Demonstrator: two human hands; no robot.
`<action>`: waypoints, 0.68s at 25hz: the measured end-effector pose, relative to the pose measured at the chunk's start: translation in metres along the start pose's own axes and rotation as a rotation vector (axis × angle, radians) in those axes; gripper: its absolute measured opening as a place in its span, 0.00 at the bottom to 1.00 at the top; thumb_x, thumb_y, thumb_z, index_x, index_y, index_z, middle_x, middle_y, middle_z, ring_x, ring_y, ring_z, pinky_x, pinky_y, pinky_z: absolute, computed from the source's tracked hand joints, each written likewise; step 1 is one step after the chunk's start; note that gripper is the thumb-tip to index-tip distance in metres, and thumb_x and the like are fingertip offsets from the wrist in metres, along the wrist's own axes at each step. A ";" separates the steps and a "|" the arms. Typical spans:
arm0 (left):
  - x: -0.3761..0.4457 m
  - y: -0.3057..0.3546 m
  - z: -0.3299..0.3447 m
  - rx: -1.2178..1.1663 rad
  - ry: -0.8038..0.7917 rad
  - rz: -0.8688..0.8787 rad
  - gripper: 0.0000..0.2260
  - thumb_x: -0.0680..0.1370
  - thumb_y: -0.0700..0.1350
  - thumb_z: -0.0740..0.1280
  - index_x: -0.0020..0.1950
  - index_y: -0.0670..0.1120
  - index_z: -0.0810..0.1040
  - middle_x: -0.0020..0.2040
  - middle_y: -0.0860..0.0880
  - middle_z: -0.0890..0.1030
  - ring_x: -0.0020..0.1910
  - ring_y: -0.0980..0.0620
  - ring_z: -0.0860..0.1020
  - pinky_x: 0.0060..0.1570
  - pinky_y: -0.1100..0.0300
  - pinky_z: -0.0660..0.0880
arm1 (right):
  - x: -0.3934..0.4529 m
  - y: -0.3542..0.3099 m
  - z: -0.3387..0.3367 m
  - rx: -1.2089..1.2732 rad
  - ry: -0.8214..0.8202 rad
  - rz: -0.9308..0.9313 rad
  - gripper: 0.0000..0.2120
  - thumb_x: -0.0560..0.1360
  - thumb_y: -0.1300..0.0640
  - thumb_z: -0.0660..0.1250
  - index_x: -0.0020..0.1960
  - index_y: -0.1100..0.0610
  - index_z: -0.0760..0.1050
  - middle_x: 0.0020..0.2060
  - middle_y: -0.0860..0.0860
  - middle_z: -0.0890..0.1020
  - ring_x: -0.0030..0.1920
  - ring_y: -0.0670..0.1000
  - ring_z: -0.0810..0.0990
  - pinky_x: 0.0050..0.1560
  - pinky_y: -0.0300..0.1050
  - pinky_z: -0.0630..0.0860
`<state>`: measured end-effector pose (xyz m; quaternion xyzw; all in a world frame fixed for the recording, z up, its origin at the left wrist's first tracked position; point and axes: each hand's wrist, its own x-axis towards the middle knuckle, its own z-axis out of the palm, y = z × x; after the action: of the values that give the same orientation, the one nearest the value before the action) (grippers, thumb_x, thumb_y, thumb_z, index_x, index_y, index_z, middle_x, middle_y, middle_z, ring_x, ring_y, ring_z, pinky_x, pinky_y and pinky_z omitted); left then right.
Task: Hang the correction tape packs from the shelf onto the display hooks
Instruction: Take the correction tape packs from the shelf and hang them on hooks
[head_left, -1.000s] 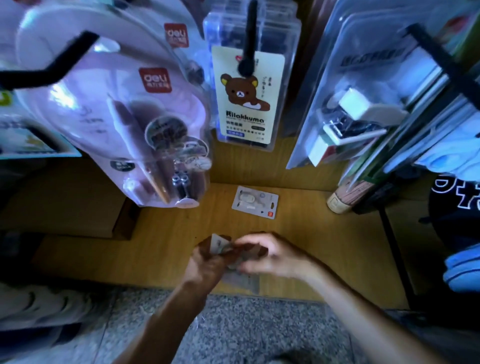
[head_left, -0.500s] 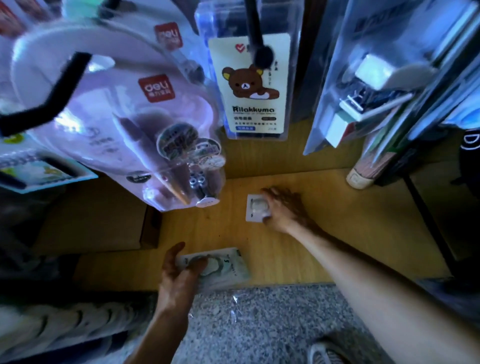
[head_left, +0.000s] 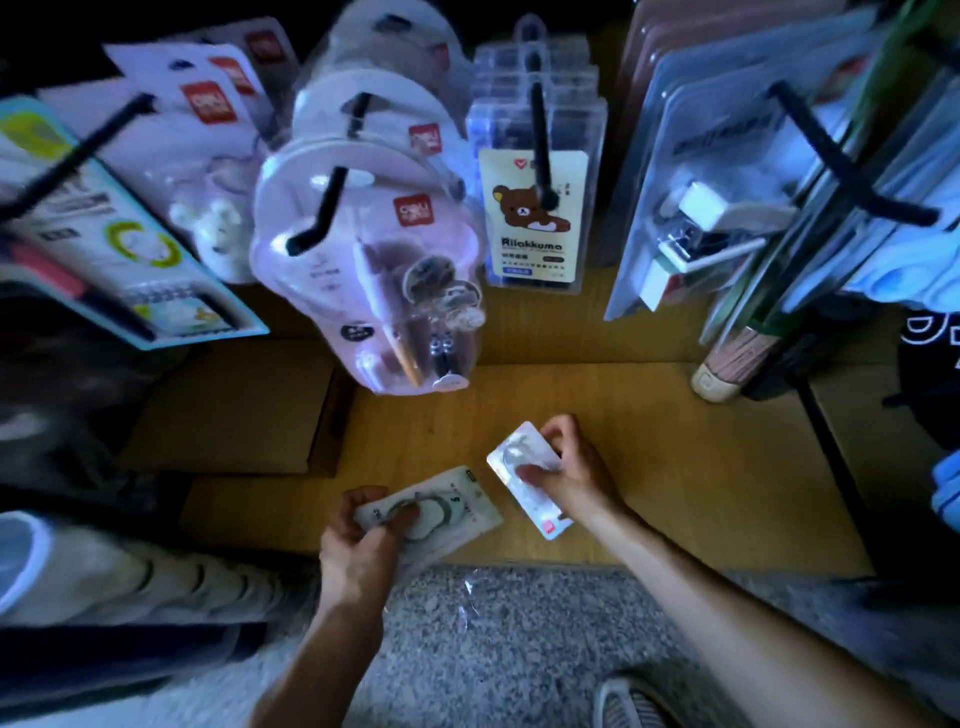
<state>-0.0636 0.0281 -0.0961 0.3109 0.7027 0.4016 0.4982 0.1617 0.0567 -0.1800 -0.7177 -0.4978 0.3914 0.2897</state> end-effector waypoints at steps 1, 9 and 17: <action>-0.003 0.004 -0.007 -0.001 0.001 0.003 0.10 0.70 0.35 0.73 0.47 0.44 0.77 0.43 0.44 0.81 0.40 0.47 0.79 0.38 0.58 0.76 | -0.008 -0.012 -0.008 0.176 -0.008 0.036 0.20 0.66 0.56 0.76 0.51 0.48 0.69 0.45 0.49 0.83 0.43 0.50 0.82 0.42 0.47 0.76; -0.061 0.072 -0.085 0.263 -0.147 0.200 0.10 0.62 0.45 0.77 0.29 0.48 0.75 0.35 0.46 0.80 0.37 0.47 0.77 0.35 0.55 0.72 | -0.113 -0.139 -0.101 0.331 -0.258 -0.081 0.10 0.71 0.68 0.70 0.45 0.57 0.73 0.32 0.46 0.81 0.34 0.48 0.75 0.28 0.41 0.68; -0.150 0.140 -0.168 0.195 -0.252 0.286 0.08 0.72 0.34 0.71 0.43 0.45 0.87 0.40 0.48 0.86 0.37 0.52 0.81 0.31 0.66 0.75 | -0.214 -0.263 -0.109 0.785 -0.473 -0.026 0.21 0.73 0.78 0.59 0.58 0.59 0.76 0.52 0.59 0.83 0.49 0.59 0.84 0.35 0.49 0.84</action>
<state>-0.1712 -0.0728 0.1245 0.5018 0.6192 0.3562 0.4878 0.0839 -0.0586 0.1479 -0.4382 -0.3730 0.7000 0.4229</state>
